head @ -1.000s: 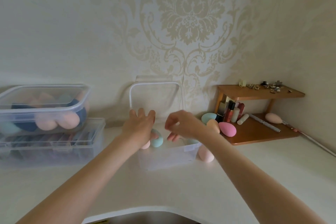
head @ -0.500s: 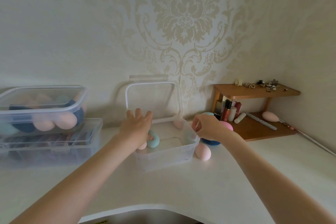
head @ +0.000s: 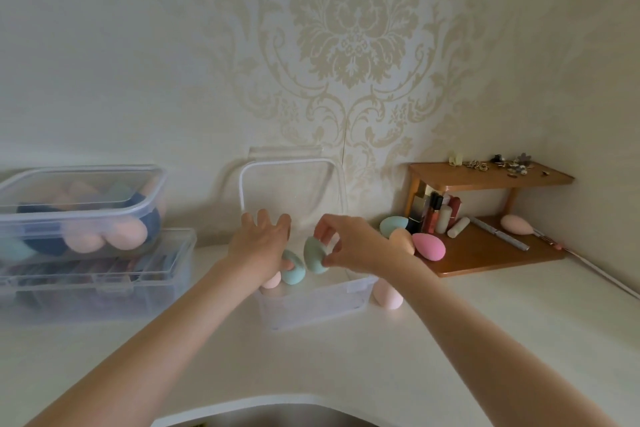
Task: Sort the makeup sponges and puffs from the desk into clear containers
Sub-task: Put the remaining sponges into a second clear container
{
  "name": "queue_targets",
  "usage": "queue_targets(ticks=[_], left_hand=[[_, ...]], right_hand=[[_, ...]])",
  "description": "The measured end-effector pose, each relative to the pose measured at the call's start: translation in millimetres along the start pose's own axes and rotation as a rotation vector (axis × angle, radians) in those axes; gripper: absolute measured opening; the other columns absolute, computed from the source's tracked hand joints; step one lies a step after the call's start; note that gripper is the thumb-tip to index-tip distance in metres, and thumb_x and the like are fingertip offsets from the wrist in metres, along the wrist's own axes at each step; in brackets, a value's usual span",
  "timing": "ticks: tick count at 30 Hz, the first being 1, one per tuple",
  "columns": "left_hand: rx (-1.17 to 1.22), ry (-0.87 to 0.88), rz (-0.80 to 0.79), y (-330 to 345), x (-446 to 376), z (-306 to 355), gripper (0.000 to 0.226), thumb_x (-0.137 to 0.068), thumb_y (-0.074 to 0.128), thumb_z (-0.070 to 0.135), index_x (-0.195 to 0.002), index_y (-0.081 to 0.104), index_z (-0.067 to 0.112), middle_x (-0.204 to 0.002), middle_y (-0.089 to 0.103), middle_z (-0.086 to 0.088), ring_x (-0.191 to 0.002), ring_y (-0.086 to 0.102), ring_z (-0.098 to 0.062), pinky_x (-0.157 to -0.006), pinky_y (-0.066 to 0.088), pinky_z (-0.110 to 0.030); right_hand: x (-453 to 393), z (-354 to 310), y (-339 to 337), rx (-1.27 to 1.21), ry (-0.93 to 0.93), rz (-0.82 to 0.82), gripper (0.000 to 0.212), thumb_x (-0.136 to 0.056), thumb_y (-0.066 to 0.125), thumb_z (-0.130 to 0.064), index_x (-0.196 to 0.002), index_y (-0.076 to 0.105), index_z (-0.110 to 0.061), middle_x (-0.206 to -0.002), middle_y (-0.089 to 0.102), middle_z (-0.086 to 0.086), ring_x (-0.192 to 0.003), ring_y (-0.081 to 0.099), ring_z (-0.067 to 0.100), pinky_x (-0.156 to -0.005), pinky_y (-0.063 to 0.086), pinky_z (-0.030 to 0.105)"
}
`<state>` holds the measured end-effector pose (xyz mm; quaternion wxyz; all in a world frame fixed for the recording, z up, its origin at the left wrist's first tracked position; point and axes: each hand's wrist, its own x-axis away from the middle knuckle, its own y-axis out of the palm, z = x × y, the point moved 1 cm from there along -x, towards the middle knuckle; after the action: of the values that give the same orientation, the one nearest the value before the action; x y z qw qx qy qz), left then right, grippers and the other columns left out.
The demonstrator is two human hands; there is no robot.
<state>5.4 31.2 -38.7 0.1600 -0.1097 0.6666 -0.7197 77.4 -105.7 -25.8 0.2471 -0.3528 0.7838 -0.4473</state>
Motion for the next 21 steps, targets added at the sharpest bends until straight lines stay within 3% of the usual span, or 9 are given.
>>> queue_targets(ticks=[4,8,11,14,16,18,21], left_hand=[[-0.008,-0.002,0.002,0.4,0.2,0.1,0.044,-0.084,0.061,0.037,-0.115,0.04,0.014,-0.12,0.04,-0.009,-0.111,0.038,-0.032,-0.084,0.039,-0.035],[-0.096,0.008,0.033,-7.4,2.9,0.0,0.042,-0.086,0.055,0.044,-0.116,0.041,0.018,-0.122,0.044,-0.004,-0.114,0.039,-0.028,-0.086,0.029,-0.037],[-0.049,0.076,0.064,-13.7,0.7,5.2,0.048,-0.084,0.054,0.048,-0.118,0.042,0.016,-0.123,0.049,-0.004,-0.116,0.04,-0.027,-0.091,0.031,-0.037],[-0.006,0.112,0.004,-7.8,-2.6,19.0,0.063,-0.079,0.061,0.052,-0.123,0.039,0.013,-0.127,0.044,-0.007,-0.117,0.04,-0.029,-0.091,0.036,-0.036],[-0.043,0.093,0.006,-1.4,-4.2,27.0,0.071,-0.075,0.062,0.057,-0.125,0.038,0.013,-0.127,0.04,-0.007,-0.117,0.039,-0.03,-0.09,0.037,-0.037],[-0.054,0.072,0.027,2.7,-5.7,29.9,0.068,-0.077,0.063,0.052,-0.126,0.036,0.013,-0.128,0.038,-0.008,-0.117,0.037,-0.031,-0.09,0.036,-0.037],[-0.078,0.062,0.042,6.1,-7.7,29.0,0.063,-0.079,0.064,0.045,-0.126,0.034,0.013,-0.128,0.035,-0.008,-0.117,0.036,-0.031,-0.089,0.035,-0.038]], right_hand=[[-13.1,6.8,23.5,0.13,0.07,0.021,0.028,-0.083,0.06,-0.01,-0.109,0.053,-0.018,-0.109,0.061,0.01,-0.094,0.058,0.023,-0.071,0.049,0.028],[-14.9,7.7,25.0,0.184,0.152,0.056,0.032,-0.083,0.064,-0.019,-0.11,0.047,-0.013,-0.109,0.059,0.011,-0.082,0.058,0.025,-0.05,0.032,0.02],[-16.0,8.4,25.1,0.168,0.164,0.074,0.027,-0.08,0.068,-0.022,-0.091,0.043,-0.017,-0.11,0.058,0.012,-0.078,0.054,0.023,-0.049,0.029,0.017],[-15.8,9.7,25.0,0.095,0.148,0.041,0.019,-0.081,0.068,-0.021,-0.091,0.052,-0.017,-0.108,0.063,0.013,-0.079,0.054,0.02,-0.051,0.031,0.014],[-11.1,7.9,19.6,0.071,0.129,0.014,0.018,-0.085,0.061,-0.011,-0.102,0.058,-0.012,-0.106,0.066,0.012,-0.082,0.057,0.018,-0.055,0.039,0.014],[-6.5,4.8,12.4,0.04,0.108,-0.031,0.023,-0.086,0.052,0.0,-0.106,0.06,-0.009,-0.108,0.067,0.012,-0.092,0.063,0.022,-0.073,0.053,0.025],[0.3,1.1,-1.8,-0.006,0.101,-0.111,0.028,-0.088,0.043,0.008,-0.105,0.062,-0.002,-0.112,0.067,0.014,-0.092,0.062,0.02,-0.092,0.052,0.033]])
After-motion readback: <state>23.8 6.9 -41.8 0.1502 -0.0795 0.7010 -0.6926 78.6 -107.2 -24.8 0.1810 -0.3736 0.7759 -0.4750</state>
